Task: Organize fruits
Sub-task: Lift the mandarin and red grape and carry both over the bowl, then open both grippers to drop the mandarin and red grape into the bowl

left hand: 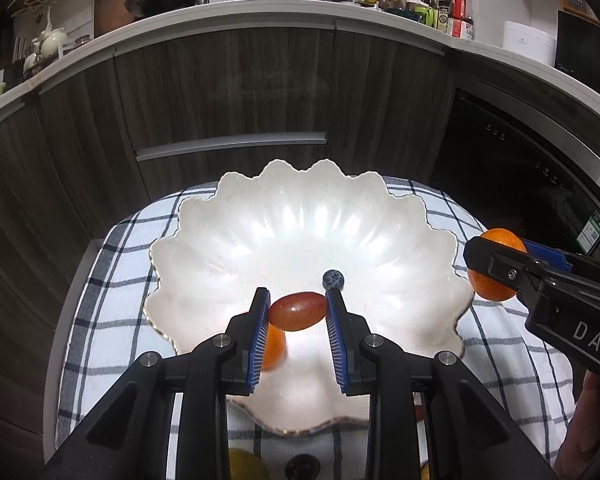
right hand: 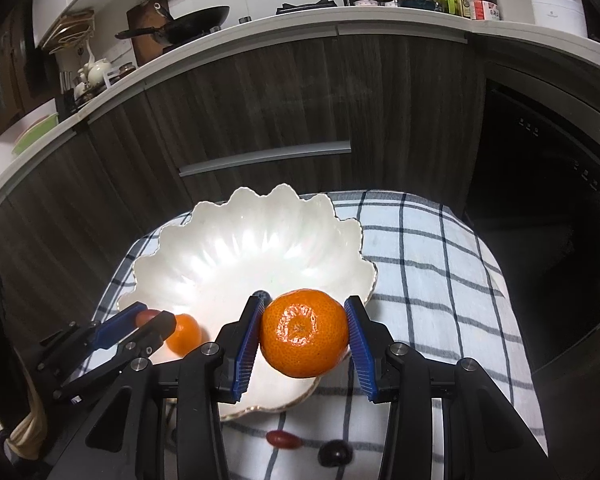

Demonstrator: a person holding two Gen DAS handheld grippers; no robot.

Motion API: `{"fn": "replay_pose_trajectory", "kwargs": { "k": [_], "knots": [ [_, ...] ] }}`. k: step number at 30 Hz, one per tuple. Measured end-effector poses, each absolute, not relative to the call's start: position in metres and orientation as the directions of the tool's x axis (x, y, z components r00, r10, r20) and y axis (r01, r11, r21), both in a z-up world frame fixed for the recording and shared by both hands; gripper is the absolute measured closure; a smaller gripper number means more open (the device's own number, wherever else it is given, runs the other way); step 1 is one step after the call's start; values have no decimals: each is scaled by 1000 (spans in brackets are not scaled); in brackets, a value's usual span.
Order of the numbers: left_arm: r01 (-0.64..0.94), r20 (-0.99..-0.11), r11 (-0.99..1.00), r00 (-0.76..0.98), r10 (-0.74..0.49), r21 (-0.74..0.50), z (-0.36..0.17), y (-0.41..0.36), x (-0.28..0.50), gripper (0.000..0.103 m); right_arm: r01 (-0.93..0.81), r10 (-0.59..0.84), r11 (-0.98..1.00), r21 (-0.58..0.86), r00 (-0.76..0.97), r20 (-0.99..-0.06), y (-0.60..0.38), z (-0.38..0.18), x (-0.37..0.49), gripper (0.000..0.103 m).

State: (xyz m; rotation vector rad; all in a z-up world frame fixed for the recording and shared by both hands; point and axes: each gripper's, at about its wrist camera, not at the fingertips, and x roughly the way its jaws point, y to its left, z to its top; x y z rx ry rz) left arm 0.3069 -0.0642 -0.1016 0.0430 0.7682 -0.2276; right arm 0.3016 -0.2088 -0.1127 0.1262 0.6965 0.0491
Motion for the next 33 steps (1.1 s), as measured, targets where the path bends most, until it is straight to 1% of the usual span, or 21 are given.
{"fn": "replay_pose_trajectory", "kwargs": {
  "k": [11,19,20,21,22,23,24,26,27,28,29,30,31,32,33],
  "knots": [
    [227,-712,973,675,-193,-49,-109,-68,331,74,2,89,991,137,750,-656,-209,-120,323,60],
    [236,-726,971,658,-198,-51,-116,-72,334,73,-2,97,990,141,737,-669,-210,-126,329,60],
    [236,-729,970,656,-197,-50,-117,-72,335,69,-2,98,990,141,734,-672,-211,-127,330,60],
    [235,-731,971,655,-195,-49,-118,-72,334,62,-2,98,990,142,732,-674,-211,-128,331,60],
    [231,-730,972,656,-191,-47,-118,-72,334,58,-1,99,990,143,729,-677,-212,-129,331,59],
    [227,-729,973,659,-188,-46,-118,-72,333,51,2,100,989,148,728,-679,-213,-130,331,59],
    [224,-725,974,663,-186,-45,-117,-72,331,46,6,99,989,150,726,-680,-213,-130,330,59],
    [218,-718,975,674,-175,-33,-115,-71,329,45,16,96,988,155,717,-690,-214,-132,331,59],
    [217,-716,976,677,-169,-25,-114,-71,328,43,21,95,987,158,716,-691,-215,-132,331,58],
    [214,-716,977,679,-165,-21,-113,-71,327,41,24,96,986,162,716,-691,-216,-132,331,57],
    [211,-714,977,681,-162,-20,-112,-70,326,39,25,99,986,167,718,-689,-217,-132,330,50],
    [208,-712,978,683,-163,-24,-111,-68,325,37,26,98,985,168,723,-684,-218,-131,329,46],
    [205,-712,978,683,-164,-29,-111,-67,323,36,28,94,985,168,731,-676,-219,-129,327,38],
    [204,-713,979,682,-164,-30,-111,-66,323,35,30,91,985,168,739,-668,-219,-127,325,32],
    [200,-713,979,682,-161,-30,-110,-65,322,34,33,87,986,166,743,-663,-219,-125,324,31]
  ]
}}
